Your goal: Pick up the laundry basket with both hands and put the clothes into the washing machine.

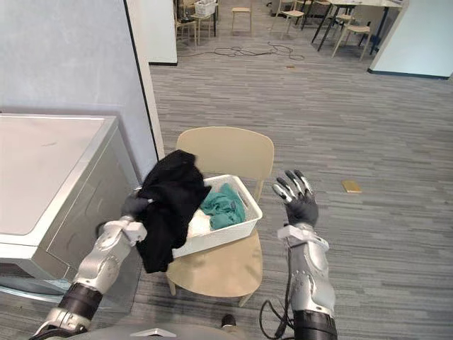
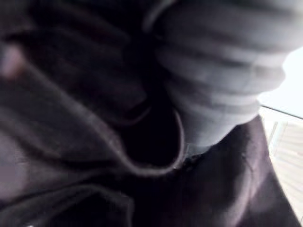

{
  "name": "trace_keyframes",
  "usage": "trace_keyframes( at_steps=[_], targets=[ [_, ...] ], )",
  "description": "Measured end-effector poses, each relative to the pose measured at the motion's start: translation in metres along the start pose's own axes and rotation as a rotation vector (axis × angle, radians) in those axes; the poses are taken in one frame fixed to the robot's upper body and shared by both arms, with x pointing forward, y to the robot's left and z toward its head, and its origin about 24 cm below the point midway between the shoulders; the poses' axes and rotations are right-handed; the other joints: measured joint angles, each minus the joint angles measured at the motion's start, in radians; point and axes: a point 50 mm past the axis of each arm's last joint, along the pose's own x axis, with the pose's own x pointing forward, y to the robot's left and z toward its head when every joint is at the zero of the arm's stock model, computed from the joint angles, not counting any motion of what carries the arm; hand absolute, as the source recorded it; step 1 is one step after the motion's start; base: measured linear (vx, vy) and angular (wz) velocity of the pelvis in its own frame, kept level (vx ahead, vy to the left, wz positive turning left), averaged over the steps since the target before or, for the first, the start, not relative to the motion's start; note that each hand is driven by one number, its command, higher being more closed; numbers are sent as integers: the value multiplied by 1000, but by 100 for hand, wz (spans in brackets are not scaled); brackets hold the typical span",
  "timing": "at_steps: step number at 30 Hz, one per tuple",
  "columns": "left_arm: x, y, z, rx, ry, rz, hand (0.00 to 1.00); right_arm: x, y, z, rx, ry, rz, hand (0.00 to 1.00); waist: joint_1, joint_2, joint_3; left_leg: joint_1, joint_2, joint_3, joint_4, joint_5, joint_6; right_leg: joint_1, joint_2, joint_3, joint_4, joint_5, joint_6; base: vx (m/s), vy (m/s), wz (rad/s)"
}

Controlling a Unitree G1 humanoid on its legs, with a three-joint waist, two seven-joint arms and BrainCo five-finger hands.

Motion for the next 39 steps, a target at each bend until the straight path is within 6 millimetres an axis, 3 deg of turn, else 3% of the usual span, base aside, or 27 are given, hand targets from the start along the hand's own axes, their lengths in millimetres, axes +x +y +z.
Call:
trace_keyframes(
  at_steps=[5,12,18,20,23,24,26,31,34,39],
  targets=[
    [-16,19,-7,-62,-3,93,100,-13,-9,-14,10,64,-23,0,14,-4,-3,0,-2,-8,0,-3,2,3,-2,-6,0,0,0,28,3,5],
    [-42,43,-23,-133,19,217,100,-37,-45,-24,-18,120,-177,0,26,-10,-11,0,0,-8,-1,-11,5,6,-2,-5,1,-13,3,-5,-1,0],
    [-75,62,-36,-186,28,324,100,-82,-90,-53,-73,261,-435,0,31,-9,-14,-2,0,-7,-1,-15,-1,4,-2,-4,2,-16,5,0,0,0],
    [-90,66,-47,-211,58,364,100,-110,-105,-72,-67,349,-564,0,38,-9,-14,-1,0,-8,-1,-17,-1,4,-2,-6,6,-19,6,0,0,0],
    [-102,67,-64,-248,113,401,100,-136,-108,-94,-28,441,-661,0,45,-9,-15,3,3,-13,1,-20,0,4,-6,-14,25,-32,7,17,-2,8],
    [-110,65,-78,-300,157,429,100,-150,-107,-110,-1,516,-689,0,47,-9,-14,11,3,-19,3,-23,0,10,-11,-20,42,-44,9,12,0,13],
    [-113,63,-89,-326,196,441,100,-163,-111,-119,16,566,-736,0,52,-9,-16,19,3,-24,10,-29,1,24,-14,-24,45,-48,11,7,6,12],
    [-130,52,-138,-404,423,471,100,-210,-108,-165,127,812,-896,0,59,-2,-27,21,2,-33,27,-42,1,28,-21,-31,68,-69,5,-30,5,5],
    [-132,47,-144,-330,478,439,100,-234,-105,-178,145,928,-949,0,58,-1,-26,21,2,-32,28,-41,0,28,-21,-30,70,-69,5,-34,-13,0],
    [-132,47,-145,-286,488,425,100,-236,-106,-177,69,968,-927,0,52,-2,-21,23,4,-22,33,-41,-1,21,-21,-21,81,-71,5,-25,-9,-5]
  ],
)
